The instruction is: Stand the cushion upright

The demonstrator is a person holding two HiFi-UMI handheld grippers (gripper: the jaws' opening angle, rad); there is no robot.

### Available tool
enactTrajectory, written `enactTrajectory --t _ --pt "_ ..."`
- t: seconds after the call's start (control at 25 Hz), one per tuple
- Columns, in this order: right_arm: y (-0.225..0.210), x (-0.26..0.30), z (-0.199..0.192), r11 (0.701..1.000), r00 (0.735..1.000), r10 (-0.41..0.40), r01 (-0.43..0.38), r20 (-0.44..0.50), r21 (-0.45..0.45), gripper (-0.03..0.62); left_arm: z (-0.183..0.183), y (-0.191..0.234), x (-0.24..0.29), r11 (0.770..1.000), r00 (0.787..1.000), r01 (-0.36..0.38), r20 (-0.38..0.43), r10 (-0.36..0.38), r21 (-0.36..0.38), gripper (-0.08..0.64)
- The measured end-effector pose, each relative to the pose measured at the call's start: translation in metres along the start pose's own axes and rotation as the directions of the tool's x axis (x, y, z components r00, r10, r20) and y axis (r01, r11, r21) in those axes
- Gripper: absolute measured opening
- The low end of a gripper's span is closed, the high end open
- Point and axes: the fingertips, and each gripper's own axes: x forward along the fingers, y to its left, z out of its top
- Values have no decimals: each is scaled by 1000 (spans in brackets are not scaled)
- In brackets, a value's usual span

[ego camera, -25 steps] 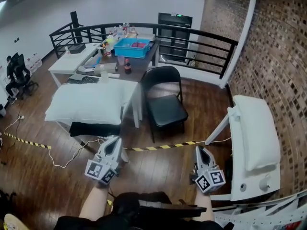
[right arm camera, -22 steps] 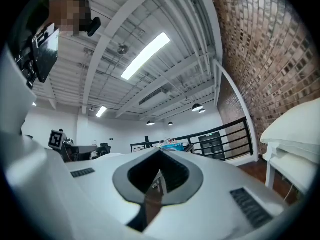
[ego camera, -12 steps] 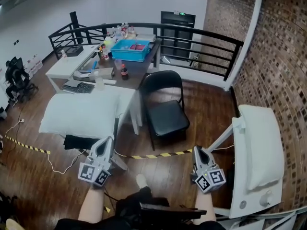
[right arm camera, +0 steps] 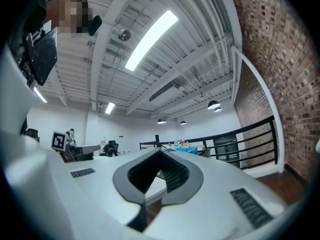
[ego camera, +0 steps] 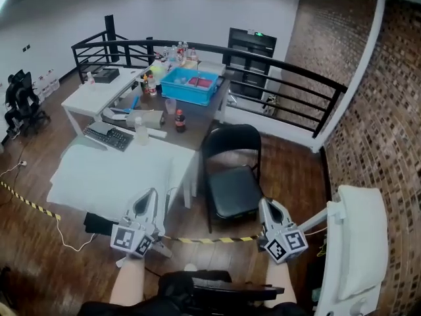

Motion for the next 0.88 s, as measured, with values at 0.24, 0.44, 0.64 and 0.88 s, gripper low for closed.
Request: enactTrajectory --t 0.24,0.44,0.64,0.88 --pt "61 125 -4 973 973 230 -230 -2 -3 5 6 93 -17 986 986 -167 18 166 14 3" --pt "107 194 -14 923 922 384 -384 -39 4 5 16 143 -50 948 950 -311 11 311 62 3" --pt "148 264 -36 840 837 542 -541 -71 33 5 15 183 -83 883 889 -455 11 457 115 3" --pt "206 342 -47 688 683 725 -725 -90 42 5 24 213 -121 744 760 -645 46 648 174 3"
